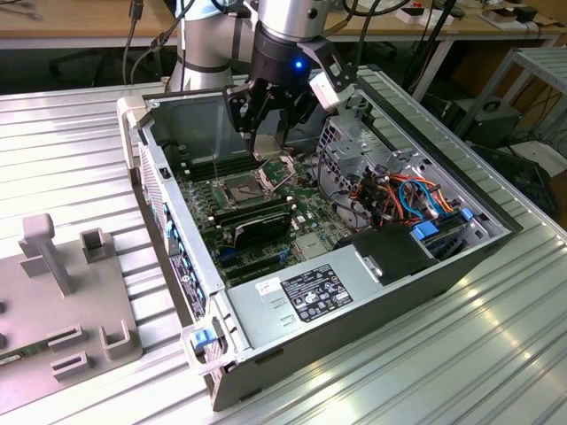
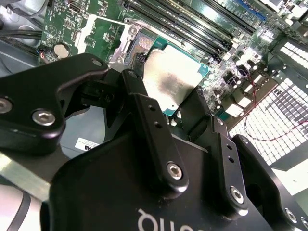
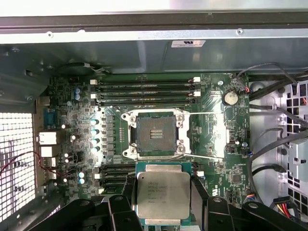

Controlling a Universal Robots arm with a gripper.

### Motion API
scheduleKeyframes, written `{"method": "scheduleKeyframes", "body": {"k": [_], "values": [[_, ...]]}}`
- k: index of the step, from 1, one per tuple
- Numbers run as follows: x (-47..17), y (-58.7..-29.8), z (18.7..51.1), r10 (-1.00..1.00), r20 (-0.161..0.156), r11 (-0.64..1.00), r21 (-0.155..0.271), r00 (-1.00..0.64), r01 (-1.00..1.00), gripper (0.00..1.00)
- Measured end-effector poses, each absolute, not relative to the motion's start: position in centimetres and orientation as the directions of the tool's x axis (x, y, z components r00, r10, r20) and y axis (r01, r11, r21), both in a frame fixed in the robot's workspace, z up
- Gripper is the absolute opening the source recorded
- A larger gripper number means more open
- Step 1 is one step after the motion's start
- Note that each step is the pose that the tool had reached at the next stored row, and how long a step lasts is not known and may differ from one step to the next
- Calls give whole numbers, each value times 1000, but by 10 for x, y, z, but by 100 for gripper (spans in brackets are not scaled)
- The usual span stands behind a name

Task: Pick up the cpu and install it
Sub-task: 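Pick up the cpu and move it towards the insertion slot, then place the cpu into insertion slot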

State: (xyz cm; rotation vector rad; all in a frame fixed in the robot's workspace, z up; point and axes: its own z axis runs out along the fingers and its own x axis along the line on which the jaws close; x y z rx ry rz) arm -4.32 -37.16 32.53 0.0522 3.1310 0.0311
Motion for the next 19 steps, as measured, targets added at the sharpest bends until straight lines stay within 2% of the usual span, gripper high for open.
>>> {"method": "scheduleKeyframes", "body": {"k": [10,19], "values": [[-43,-369,309,33,-10,999,20,-999,33,55],[-43,-369,307,33,-10,999,20,-999,33,55]]}}
